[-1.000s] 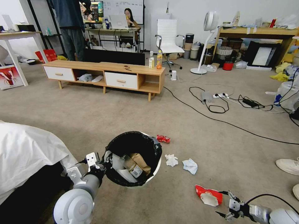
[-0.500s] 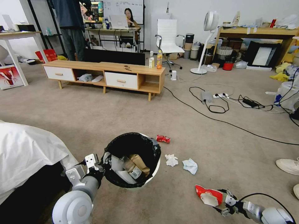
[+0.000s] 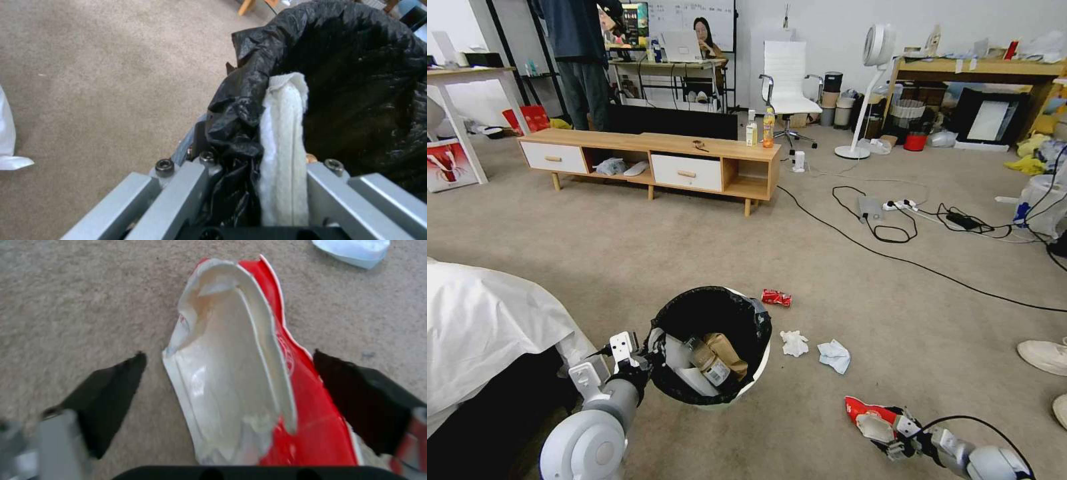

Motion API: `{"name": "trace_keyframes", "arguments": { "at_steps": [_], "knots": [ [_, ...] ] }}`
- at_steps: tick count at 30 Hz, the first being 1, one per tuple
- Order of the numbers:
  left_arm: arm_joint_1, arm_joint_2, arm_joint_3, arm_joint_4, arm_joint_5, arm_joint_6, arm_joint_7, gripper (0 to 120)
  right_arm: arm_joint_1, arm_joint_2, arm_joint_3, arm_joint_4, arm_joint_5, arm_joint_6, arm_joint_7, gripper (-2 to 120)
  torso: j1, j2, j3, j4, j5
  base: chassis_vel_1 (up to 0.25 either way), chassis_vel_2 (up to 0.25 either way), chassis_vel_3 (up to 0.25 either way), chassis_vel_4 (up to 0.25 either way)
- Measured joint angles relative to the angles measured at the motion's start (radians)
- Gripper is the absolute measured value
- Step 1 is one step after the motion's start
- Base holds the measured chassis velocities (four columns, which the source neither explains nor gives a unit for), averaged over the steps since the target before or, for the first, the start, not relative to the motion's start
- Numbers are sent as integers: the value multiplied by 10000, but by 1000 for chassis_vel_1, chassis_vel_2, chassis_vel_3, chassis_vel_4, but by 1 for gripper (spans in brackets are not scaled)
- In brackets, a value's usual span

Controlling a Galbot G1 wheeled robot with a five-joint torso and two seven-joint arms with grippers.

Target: Pick up the trash bin and place the garbage on the floor into it.

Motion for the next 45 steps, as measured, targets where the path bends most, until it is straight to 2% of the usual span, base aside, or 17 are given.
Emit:
{"name": "trace_keyframes", "arguments": {
  "at_steps": [4,6,7,9,10,12,18,20,21,22,24,25,27,32,36,42,45],
  "knots": [
    [9,-6,5,13,2,-4,0,7,84,112,-30,-125,-38,-11,53,85,0,0,0,1,2,0,0,0,0],
    [24,-12,13,20,6,-12,4,7,112,156,-50,-150,-44,-19,58,73,0,1,0,1,0,0,0,0,0],
    [24,-12,13,20,6,-12,4,7,112,156,-50,-150,-44,-19,58,73,0,1,0,1,0,0,0,0,0],
    [38,-9,16,32,13,-16,13,7,97,163,-52,-162,-32,-23,82,61,0,0,0,0,0,0,0,0,0],
    [38,-9,16,32,13,-16,13,7,97,163,-52,-162,-32,-23,82,61,0,0,0,0,0,0,0,0,0],
    [38,-1,30,47,18,-18,17,7,46,150,-38,-166,14,-23,88,50,0,0,0,0,2,0,0,0,0],
    [9,-6,93,72,29,-20,18,7,-6,50,3,-165,108,-6,93,36,0,0,0,0,0,0,0,0,0],
    [-11,-11,126,83,32,-21,17,7,-36,-12,27,-142,167,0,81,22,0,0,0,0,1,0,0,0,0],
    [-11,-11,126,83,32,-21,17,7,-36,-12,27,-142,167,0,81,22,0,0,0,0,1,0,0,0,0],
    [-12,-11,127,85,35,-20,14,7,-53,-34,28,-122,176,3,69,16,0,0,0,-1,1,0,0,0,0],
    [-13,-10,126,86,36,-21,13,7,-59,-41,28,-105,187,4,66,12,0,0,0,-1,1,0,0,0,0],
    [-7,-10,126,87,36,-20,12,7,-60,-43,38,-84,208,4,65,5,0,0,0,-1,0,0,0,0,0],
    [1,-9,124,89,36,-21,12,7,-60,-36,54,-59,241,5,73,0,0,0,0,-1,1,0,0,0,0],
    [12,-9,111,92,47,-23,9,7,-132,-28,177,293,615,3,303,0,0,0,0,1,5,0,0,0,0],
    [-29,0,98,93,38,-26,-3,7,-591,-331,303,1676,1994,-100,687,0,0,0,0,-2,0,0,0,0,0],
    [-47,2,122,91,27,-26,-16,7,-921,-526,506,2888,2881,-230,861,0,0,0,0,-1,2,0,0,0,0],
    [44,52,106,14,-1,-20,-40,7,-1150,-656,818,4514,3701,-254,1006,0,0,0,0,-2,1,0,0,0,0]
  ]
}}
